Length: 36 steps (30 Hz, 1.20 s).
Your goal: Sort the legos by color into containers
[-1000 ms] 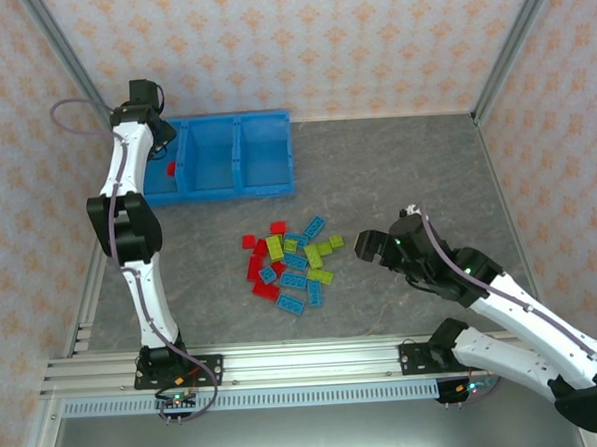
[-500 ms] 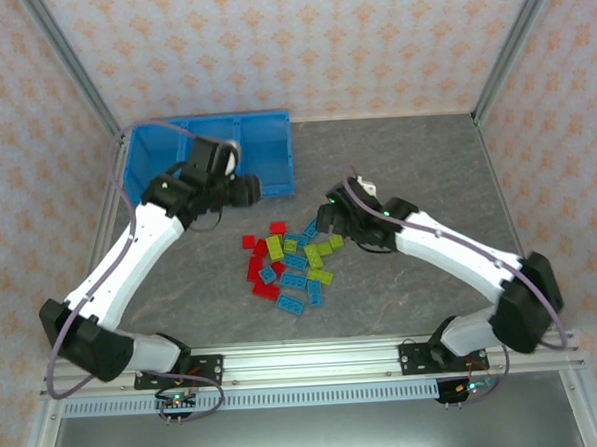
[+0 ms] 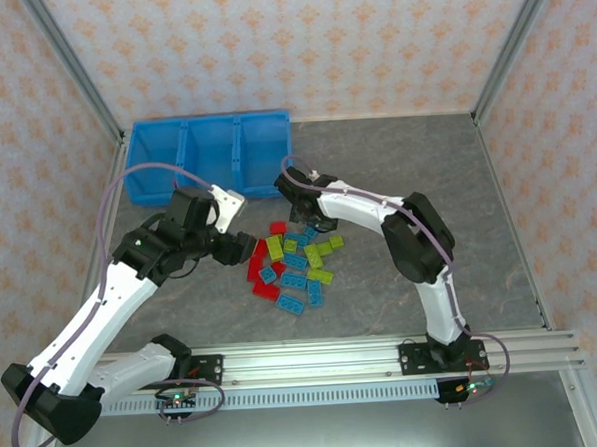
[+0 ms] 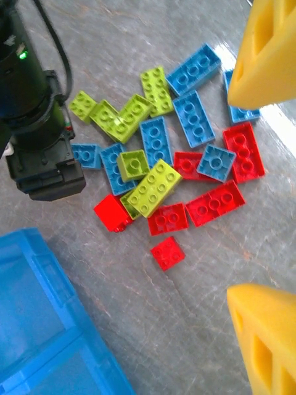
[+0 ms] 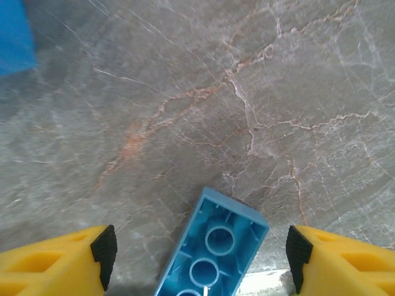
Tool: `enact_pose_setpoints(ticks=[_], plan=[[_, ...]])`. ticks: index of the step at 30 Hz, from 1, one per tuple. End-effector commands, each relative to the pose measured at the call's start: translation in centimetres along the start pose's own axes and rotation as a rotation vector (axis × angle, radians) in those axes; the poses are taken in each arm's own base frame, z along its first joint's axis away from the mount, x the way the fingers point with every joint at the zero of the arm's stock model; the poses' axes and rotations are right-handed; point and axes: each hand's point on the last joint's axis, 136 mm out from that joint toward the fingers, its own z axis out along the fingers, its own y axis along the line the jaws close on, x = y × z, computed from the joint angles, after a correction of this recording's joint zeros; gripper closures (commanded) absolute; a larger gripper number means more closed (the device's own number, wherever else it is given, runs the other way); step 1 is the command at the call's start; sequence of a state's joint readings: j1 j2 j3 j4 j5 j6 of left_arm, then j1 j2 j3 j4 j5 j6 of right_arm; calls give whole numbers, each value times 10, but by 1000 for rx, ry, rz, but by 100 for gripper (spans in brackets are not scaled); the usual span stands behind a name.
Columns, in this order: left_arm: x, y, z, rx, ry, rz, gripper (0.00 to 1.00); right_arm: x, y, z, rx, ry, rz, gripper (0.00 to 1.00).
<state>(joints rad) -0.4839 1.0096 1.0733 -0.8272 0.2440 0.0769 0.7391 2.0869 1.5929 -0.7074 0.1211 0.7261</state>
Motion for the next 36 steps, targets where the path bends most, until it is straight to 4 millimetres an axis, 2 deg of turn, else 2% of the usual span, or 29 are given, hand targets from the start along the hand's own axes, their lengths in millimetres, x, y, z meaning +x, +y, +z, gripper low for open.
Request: enact_pose_setpoints(ticks=[1, 6, 9, 12, 14, 17, 19, 22, 24, 26, 29, 32, 36], plan=[[-6, 12, -4, -68, -51, 40, 12, -4, -10, 3, 75, -12, 13, 26], [-7, 19, -7, -115, -64, 32, 3, 10, -13, 19, 79, 26, 34, 36], [-6, 19, -5, -113, -58, 31, 3, 15, -9, 25, 57, 42, 34, 50], [-5, 24, -3, -138, -49, 26, 2, 10, -3, 19, 32, 34, 22, 62], [-5, 28, -3, -164, -50, 19, 2, -3, 0, 5, 7, -7, 14, 73], [-5, 37, -7, -215, -66, 9, 1, -34, 7, -37, -70, -134, 0, 80], [-6, 42, -12, -247, -86, 1, 0, -57, 10, -75, -127, -260, -26, 81], [-7, 48, -18, -286, -116, -10, 0, -80, 21, -127, -242, -443, -102, 82], [-8, 51, -22, -305, -132, -15, 0, -90, 33, -149, -328, -526, -158, 79], [-8, 54, -24, -321, -141, -22, 0, -100, 48, -162, -378, -591, -241, 79], [-9, 56, -25, -336, -145, -25, 0, -113, 78, -158, -378, -641, -371, 81], [-7, 58, -24, -348, -137, -27, 0, -132, 105, -134, -295, -625, -433, 81], [-7, 60, -26, -362, -139, -29, 0, -154, 134, -92, -213, -594, -451, 81]])
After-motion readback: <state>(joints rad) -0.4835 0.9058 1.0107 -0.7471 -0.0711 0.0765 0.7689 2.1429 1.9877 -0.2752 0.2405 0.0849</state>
